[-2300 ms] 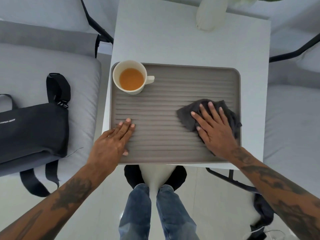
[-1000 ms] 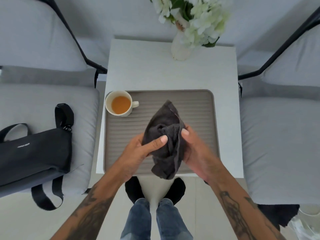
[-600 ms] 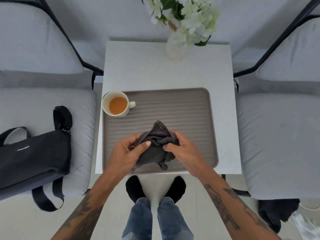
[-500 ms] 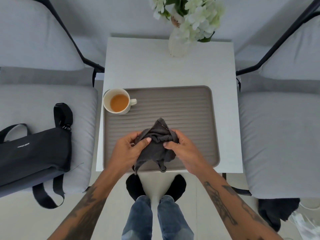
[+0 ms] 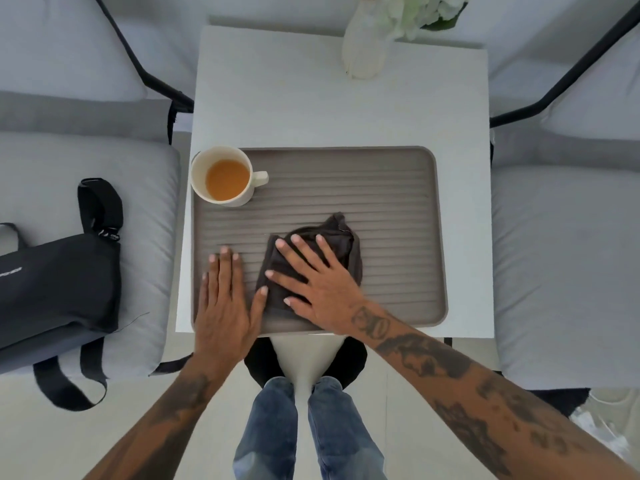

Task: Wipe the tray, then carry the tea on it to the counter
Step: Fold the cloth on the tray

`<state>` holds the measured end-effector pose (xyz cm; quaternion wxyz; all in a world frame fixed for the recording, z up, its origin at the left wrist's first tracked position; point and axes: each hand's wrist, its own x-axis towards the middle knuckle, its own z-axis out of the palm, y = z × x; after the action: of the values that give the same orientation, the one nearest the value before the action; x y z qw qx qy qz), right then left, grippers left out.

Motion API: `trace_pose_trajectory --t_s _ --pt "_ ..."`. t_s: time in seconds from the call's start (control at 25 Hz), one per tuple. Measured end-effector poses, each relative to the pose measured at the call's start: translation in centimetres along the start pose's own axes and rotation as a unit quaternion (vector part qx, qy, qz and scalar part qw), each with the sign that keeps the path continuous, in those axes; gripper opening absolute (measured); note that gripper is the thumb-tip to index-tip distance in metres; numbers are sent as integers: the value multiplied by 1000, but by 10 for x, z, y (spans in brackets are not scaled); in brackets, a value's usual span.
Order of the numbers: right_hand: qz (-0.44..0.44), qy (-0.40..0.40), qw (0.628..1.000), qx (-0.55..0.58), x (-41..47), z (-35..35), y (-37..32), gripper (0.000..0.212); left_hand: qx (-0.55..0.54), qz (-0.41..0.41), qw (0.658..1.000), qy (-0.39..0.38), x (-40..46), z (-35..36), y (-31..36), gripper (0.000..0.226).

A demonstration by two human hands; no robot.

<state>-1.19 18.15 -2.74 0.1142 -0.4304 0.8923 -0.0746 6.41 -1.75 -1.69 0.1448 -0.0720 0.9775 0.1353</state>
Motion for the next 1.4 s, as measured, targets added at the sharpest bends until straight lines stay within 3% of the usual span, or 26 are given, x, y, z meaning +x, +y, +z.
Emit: trace_pose_trajectory --t_s 0.2,0.4,0.6,0.76,1.04,1.12,1.2,1.28,1.32,1.4 --pt "10 16 999 -47 -37 5 41 53 16 79 996 -28 1 6 -31 85" --pt "17 1 998 -58 -61 0 58 55 30 89 996 -13 7 5 -39 83" --pt "12 27 999 -26 -3 6 14 56 54 91 994 4 14 -3 -65 83" --pt "-31 2 999 -37 39 6 -8 58 58 88 994 5 14 -2 -66 82" --pt "-54 -3 998 -39 -20 -14 39 52 45 97 994 1 13 -3 -69 85" --pt "58 79 995 19 -36 -35 48 49 36 91 995 -3 15 -5 -68 84" --pt "290 155 936 122 -44 -48 52 45 -15 52 998 7 13 -13 -58 76" --pt "464 99 860 190 -40 -50 49 50 -125 17 990 71 13 -20 -25 55" --pt "503 51 837 211 -36 -47 46 53 -183 -11 980 83 16 -25 -1 48" --pt "524 35 814 249 -29 -46 36 52 -238 -73 968 18 25 -33 46 48"
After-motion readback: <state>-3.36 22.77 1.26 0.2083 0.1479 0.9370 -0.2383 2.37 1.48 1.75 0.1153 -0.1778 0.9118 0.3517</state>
